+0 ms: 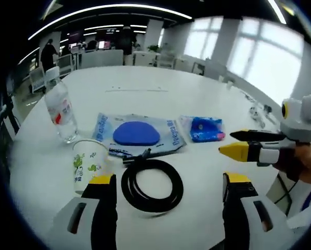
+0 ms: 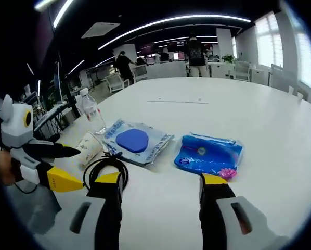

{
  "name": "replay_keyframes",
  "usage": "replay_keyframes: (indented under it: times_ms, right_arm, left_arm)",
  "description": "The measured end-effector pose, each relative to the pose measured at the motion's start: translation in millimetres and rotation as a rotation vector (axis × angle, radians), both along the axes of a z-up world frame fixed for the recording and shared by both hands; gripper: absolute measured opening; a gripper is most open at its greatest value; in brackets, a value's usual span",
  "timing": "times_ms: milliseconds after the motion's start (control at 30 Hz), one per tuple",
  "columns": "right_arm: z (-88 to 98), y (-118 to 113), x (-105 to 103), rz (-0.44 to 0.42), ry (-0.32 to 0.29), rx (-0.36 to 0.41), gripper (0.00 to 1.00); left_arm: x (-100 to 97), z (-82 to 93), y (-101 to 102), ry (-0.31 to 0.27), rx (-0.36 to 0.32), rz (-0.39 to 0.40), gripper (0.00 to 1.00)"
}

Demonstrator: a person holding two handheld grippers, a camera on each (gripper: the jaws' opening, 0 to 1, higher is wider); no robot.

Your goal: Arrange the tabletop items into an orderly group along one side of the table until the central work area is clear of visible clutter.

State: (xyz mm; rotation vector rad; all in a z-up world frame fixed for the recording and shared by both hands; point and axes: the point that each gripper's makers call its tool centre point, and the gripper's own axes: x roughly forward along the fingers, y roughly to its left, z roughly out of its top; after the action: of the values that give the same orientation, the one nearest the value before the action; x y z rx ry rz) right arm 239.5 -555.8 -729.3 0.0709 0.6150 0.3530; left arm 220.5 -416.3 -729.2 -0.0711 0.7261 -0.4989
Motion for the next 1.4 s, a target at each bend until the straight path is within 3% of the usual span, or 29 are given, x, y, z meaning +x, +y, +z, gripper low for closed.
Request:
replay_keyframes:
  times_ms: [933, 1400]
  right_arm:
    - [-30.8, 46.1, 2.3, 0.125, 0.081, 0.027, 0.52]
    - [-49.1, 79.1, 3.6, 0.201, 0.128, 0.062, 0.48]
  left_arm:
    - [0.3, -35.7, 30.5, 0.099, -0.002, 0.126, 0.70]
    - [0.7, -57.8, 37.8, 0.200, -0.016, 0.200, 0.54]
